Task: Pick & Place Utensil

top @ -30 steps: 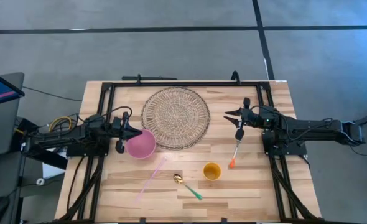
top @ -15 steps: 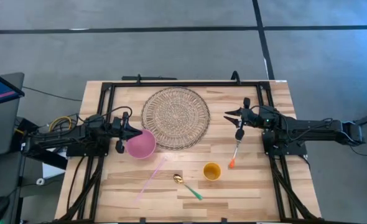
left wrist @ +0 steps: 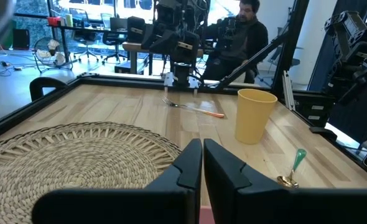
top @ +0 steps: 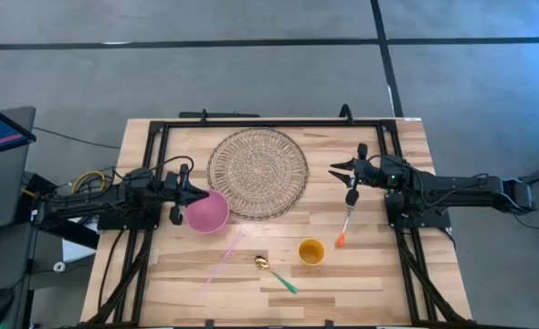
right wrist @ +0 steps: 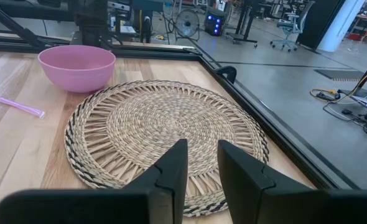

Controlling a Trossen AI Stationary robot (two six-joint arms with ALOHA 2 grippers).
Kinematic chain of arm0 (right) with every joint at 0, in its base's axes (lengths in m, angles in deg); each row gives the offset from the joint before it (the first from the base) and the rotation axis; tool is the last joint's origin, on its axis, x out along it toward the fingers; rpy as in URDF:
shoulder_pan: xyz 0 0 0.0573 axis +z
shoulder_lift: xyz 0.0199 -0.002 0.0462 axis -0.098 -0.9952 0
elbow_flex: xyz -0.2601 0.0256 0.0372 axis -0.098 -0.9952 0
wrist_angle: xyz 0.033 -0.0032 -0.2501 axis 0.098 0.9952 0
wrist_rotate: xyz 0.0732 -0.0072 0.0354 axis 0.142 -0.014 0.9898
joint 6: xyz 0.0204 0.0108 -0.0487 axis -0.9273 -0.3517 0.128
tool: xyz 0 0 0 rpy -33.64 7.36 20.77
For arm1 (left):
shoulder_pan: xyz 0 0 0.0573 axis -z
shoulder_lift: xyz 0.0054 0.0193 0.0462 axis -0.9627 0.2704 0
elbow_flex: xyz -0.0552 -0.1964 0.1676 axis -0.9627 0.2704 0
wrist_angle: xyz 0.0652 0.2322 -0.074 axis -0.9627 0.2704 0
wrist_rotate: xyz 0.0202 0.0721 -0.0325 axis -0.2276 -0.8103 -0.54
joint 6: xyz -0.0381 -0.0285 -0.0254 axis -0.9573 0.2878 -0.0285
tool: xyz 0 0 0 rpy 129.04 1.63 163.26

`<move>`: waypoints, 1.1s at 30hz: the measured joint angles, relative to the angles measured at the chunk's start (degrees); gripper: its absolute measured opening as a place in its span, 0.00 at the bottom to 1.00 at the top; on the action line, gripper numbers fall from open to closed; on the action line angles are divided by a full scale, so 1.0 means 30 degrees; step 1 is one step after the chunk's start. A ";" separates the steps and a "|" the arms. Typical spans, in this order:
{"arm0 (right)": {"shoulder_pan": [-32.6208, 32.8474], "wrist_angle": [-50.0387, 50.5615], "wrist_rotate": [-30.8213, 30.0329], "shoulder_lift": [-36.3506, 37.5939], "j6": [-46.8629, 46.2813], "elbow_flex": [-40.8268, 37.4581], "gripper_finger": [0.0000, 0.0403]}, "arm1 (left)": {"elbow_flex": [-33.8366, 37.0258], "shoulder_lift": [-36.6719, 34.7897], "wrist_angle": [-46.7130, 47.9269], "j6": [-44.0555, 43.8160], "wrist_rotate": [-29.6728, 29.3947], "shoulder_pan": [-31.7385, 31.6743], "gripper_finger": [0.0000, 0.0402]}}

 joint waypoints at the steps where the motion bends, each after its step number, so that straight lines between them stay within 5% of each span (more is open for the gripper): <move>1: 0.0004 0.0000 0.0003 -0.0004 0.0000 -0.0006 0.20 | 0.0000 0.0000 0.0000 0.0000 0.0000 0.0000 0.04; 11: 0.0004 -0.0073 0.0000 0.0003 -0.0229 -0.0006 0.20 | 0.0007 0.0000 -0.0333 0.0003 0.0000 0.0007 0.04; 22: 0.0023 -0.1470 0.0003 0.0003 -0.7474 -0.0006 0.20 | 0.0007 0.0094 -0.1868 -0.0168 -0.0488 0.0007 0.04; 33: -0.0015 -0.3543 -0.1990 -0.0004 -0.4379 -0.0006 0.20 | -0.1229 0.3556 -0.2706 -0.1038 -0.0495 0.0007 0.19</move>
